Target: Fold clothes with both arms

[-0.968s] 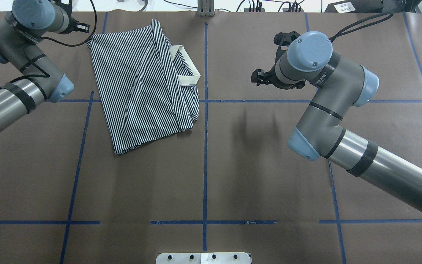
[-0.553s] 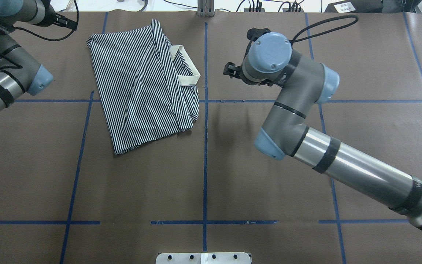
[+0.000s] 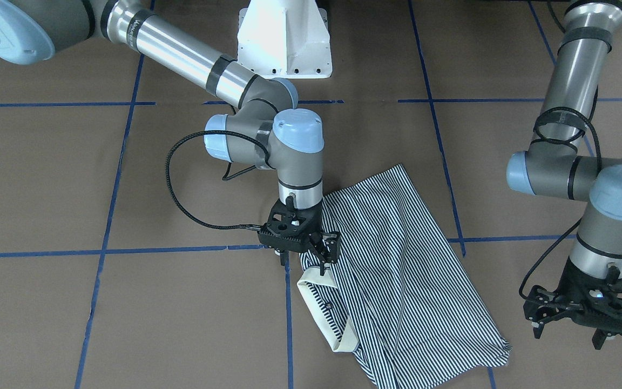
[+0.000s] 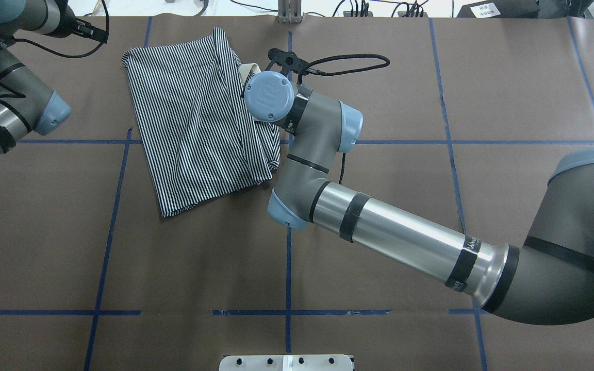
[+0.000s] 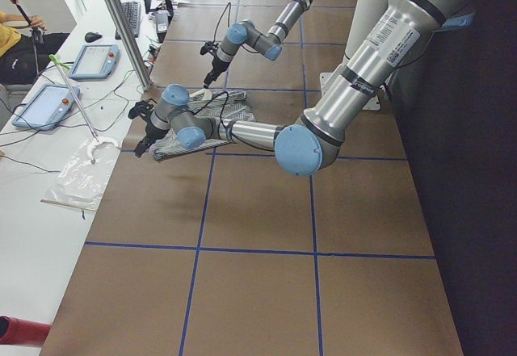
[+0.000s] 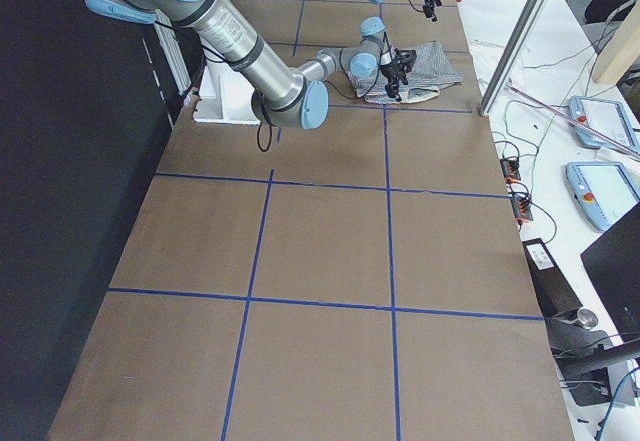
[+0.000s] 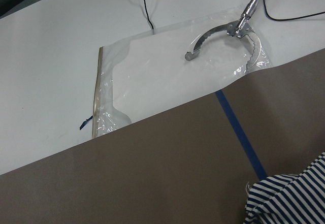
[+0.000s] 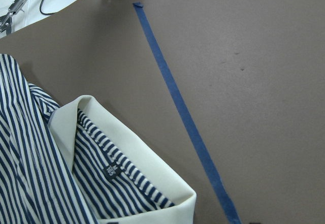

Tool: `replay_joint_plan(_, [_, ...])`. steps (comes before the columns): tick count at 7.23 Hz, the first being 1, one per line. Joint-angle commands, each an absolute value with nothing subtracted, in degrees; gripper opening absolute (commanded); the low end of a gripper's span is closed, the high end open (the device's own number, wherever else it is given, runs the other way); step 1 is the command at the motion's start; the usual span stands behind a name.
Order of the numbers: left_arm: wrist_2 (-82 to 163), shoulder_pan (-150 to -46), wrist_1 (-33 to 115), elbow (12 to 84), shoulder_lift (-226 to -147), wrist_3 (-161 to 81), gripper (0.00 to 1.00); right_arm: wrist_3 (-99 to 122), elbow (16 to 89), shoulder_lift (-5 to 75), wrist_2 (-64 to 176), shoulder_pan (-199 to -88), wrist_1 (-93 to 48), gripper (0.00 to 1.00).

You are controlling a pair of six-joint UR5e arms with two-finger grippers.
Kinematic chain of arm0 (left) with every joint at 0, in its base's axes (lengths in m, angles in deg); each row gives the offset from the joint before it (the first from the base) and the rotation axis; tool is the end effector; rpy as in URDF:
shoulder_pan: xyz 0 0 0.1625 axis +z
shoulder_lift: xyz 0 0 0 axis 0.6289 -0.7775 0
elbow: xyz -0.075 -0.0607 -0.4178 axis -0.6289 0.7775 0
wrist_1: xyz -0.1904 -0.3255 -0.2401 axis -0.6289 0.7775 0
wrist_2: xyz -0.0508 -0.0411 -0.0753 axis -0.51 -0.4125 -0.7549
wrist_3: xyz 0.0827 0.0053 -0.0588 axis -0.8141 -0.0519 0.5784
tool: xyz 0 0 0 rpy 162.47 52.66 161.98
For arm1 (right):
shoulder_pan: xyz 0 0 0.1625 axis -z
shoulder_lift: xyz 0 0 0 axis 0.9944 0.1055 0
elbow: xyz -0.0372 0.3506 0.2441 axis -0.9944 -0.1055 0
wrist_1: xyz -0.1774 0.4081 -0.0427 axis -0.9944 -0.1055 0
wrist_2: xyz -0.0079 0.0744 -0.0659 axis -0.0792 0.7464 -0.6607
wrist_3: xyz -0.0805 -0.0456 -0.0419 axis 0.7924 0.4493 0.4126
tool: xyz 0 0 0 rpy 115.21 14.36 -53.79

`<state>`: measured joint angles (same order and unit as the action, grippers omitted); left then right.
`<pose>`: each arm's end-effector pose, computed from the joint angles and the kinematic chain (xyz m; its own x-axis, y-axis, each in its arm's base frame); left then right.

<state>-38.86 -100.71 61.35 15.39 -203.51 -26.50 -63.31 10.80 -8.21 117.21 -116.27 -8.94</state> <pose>0.2878 -0.7771 0.4573 0.8421 0.2610 -0.4719 0.1164 0.7665 0.6316 -0.6939 -0.6097 0.1601 0.5161 0.3474 0.7829 -0.6115 0.7894 0.0528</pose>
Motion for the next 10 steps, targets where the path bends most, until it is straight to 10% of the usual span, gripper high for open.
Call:
replay_joint_plan(1, [-38.9,-100.7,61.3,15.4,-203.5,-26.5,1.0,-63.8,6.5,-9.7,115.8,-115.8,-8.6,0.87])
replay_joint_plan(6, [-38.9,-100.7,61.3,15.4,-203.4,-26.5,1.0,-63.8,2.8,-10.9,113.9,-115.1,-4.3,0.78])
replay_joint_plan(10, [-38.9,-100.6,61.5,15.7,-202.9,-26.5,1.0,-64.8,2.1,-11.8,113.9,-114.8,-4.1,0.52])
